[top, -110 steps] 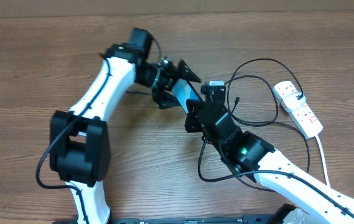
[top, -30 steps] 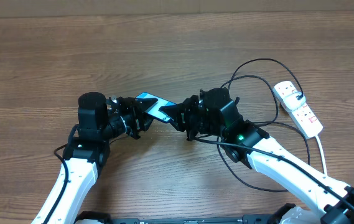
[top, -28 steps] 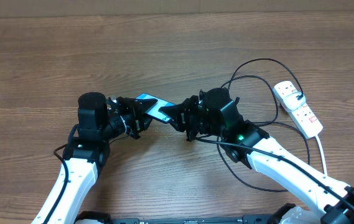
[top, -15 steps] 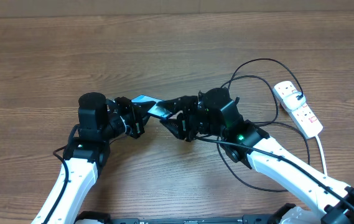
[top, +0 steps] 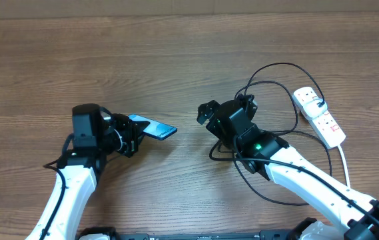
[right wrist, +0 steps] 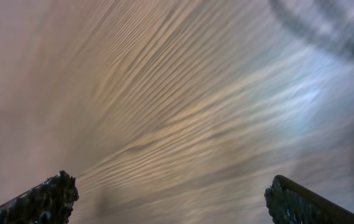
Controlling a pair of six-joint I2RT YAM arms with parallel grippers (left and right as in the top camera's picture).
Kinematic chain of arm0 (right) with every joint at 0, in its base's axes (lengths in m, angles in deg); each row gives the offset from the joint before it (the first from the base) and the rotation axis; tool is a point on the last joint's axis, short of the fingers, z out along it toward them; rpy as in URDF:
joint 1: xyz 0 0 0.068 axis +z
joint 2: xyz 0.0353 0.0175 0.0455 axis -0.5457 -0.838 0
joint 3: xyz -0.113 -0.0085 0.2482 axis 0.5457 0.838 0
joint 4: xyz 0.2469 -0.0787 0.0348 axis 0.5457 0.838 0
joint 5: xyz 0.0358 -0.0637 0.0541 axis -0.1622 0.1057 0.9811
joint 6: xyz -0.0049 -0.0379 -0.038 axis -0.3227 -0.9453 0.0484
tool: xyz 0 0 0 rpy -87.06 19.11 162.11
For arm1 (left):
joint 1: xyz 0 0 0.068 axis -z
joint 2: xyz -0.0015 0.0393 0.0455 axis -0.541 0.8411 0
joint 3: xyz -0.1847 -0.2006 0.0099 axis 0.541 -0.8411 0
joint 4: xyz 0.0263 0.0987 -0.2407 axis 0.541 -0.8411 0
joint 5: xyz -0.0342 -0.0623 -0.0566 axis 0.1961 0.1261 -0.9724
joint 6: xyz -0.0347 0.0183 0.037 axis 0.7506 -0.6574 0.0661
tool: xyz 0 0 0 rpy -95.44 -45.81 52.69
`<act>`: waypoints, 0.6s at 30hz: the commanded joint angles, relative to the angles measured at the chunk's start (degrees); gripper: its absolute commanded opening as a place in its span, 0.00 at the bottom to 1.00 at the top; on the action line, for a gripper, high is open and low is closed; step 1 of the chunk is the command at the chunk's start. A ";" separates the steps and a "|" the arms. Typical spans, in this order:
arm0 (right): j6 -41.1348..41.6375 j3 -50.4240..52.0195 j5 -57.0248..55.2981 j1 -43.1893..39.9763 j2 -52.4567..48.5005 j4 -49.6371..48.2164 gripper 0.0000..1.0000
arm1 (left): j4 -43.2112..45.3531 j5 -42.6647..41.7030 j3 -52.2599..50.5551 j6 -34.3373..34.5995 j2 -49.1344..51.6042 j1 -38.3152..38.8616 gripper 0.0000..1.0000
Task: Plug charger to phone and switch on socket
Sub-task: 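Move the right gripper to the black cable and grasp its connector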
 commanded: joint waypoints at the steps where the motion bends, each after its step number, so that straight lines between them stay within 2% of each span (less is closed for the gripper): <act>1: -13.29 -2.49 -5.49 -5.73 0.39 6.47 0.99 | 0.48 -8.33 0.37 -6.60 2.23 -1.77 0.06; 5: -14.38 -4.87 -2.58 -13.20 -0.68 12.28 0.95 | 1.09 -10.84 0.39 -6.58 4.79 -1.64 0.04; 11: -22.10 -7.76 2.32 -19.98 -6.84 13.46 0.85 | 1.14 -12.72 0.39 -6.58 7.56 -1.64 0.04; 18: -23.85 -10.38 2.05 -22.32 -15.19 13.40 0.66 | 1.27 -14.19 0.37 -6.58 7.67 -1.66 0.04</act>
